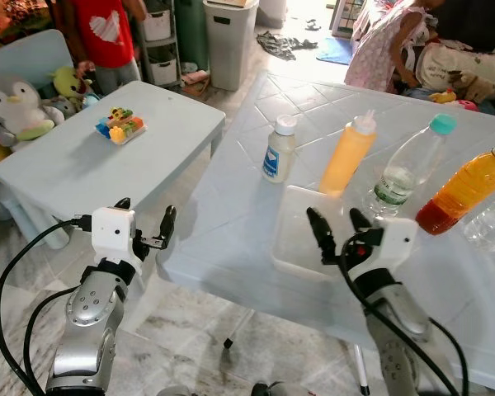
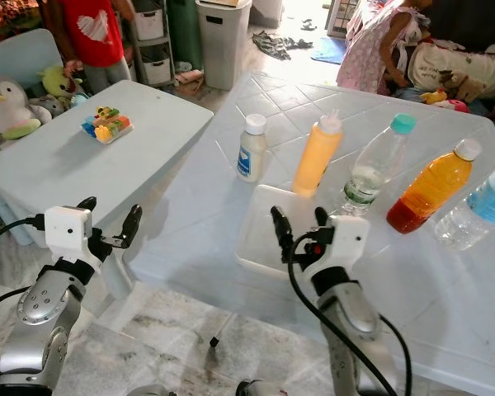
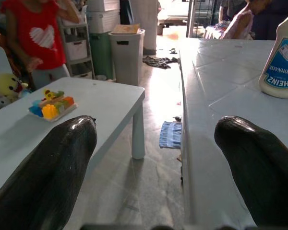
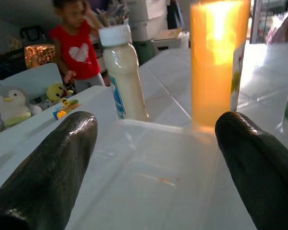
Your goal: Restocking fridge
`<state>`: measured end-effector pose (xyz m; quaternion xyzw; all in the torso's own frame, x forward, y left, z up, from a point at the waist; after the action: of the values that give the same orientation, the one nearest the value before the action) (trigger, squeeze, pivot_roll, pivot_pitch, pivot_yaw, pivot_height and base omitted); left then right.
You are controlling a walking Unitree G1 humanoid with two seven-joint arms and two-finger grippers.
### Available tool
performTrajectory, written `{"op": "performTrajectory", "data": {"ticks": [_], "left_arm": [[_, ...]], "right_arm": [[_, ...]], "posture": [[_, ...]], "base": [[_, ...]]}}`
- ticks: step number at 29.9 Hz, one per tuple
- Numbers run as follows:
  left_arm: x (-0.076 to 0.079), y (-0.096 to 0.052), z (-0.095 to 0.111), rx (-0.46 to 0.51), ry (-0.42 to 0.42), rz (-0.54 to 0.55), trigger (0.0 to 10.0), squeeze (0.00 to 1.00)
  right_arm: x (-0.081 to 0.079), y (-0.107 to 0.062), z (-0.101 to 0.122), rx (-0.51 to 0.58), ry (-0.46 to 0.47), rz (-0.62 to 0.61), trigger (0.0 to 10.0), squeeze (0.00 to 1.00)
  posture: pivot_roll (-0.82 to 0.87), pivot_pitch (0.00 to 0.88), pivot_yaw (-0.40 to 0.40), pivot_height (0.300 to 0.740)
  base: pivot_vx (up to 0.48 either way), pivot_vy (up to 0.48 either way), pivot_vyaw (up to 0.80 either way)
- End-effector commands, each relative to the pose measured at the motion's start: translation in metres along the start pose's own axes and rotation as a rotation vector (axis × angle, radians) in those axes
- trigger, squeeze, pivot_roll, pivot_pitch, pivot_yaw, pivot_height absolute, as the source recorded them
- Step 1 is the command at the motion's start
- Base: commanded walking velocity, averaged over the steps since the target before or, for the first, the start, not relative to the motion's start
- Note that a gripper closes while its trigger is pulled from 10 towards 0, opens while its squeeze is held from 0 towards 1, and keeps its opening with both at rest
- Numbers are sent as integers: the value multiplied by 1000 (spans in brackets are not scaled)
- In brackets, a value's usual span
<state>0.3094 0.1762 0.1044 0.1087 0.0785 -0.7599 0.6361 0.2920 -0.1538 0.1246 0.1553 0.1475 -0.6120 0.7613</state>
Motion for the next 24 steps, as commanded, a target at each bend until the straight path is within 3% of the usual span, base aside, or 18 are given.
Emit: {"op": "performTrajectory", "data": {"ticks": [1, 4, 6, 10, 16, 20, 24], "left_arm": [[3, 4, 3, 9, 7, -11, 10000, 0], [3, 5, 3, 13, 4, -11, 10000, 0], [6, 7, 3, 14, 0, -22, 10000, 0], [8, 9, 3, 15, -3, -31, 10000, 0], [10, 12, 3, 19, -2, -41, 10000, 0], [12, 10, 2, 18, -2, -45, 10000, 0], [14, 6, 3, 18, -3, -46, 10000, 0]], "right_arm": [[-3, 2, 12, 36, -24, 11, 10000, 0], [-7, 5, 26, 76, -8, 8, 10000, 0], [-2, -2, 31, 75, 73, -37, 10000, 0], [12, -20, 13, 2, 42, -81, 10000, 0], [26, -23, -6, -63, 125, -143, 10000, 0], [20, -16, -19, -123, 182, -89, 10000, 0], [12, -11, -33, -177, 303, -49, 10000, 0]], "posture": [[-19, 18, -27, 740], [-27, 14, -26, 740], [-39, 12, -23, 740], [-54, 20, -17, 740], [-58, 21, -14, 740], [-48, 25, -15, 740], [-29, 26, -22, 740]], "base": [[0, 0, 0], [0, 0, 0], [0, 0, 0], [0, 0, 0], [0, 0, 0], [0, 0, 0], [0, 0, 0]]}}
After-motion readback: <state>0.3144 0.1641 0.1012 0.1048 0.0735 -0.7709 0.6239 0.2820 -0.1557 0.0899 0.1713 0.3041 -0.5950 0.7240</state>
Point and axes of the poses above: a point about 5 cm out from each wrist's last joint towards the gripper, its own y axis pointing out of the wrist towards the gripper, its own z axis along the axis of the wrist's last joint, x = y × z, the point moved 5 cm from there along y, pointing out of the wrist towards the gripper, and after that the axes turned 12 degrees about y, right-handed, at the moved point
